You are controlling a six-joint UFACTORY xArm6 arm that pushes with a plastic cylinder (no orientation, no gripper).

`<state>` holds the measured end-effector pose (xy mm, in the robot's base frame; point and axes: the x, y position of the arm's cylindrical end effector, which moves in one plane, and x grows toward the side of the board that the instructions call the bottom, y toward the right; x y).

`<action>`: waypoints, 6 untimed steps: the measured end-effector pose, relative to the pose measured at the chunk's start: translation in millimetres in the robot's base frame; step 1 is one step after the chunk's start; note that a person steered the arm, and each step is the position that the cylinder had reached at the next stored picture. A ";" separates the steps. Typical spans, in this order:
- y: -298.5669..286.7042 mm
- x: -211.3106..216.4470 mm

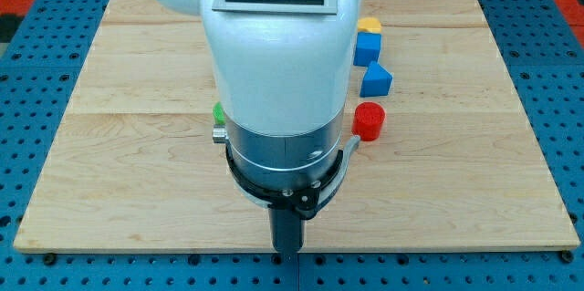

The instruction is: Move your arm closer to the green circle

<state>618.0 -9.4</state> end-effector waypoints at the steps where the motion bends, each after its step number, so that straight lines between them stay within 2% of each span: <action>1: -11.5 -5.9; 2: -50.9 -29.0; 3: -66.2 -29.4; 5: -70.0 -30.2; 6: -83.0 -57.7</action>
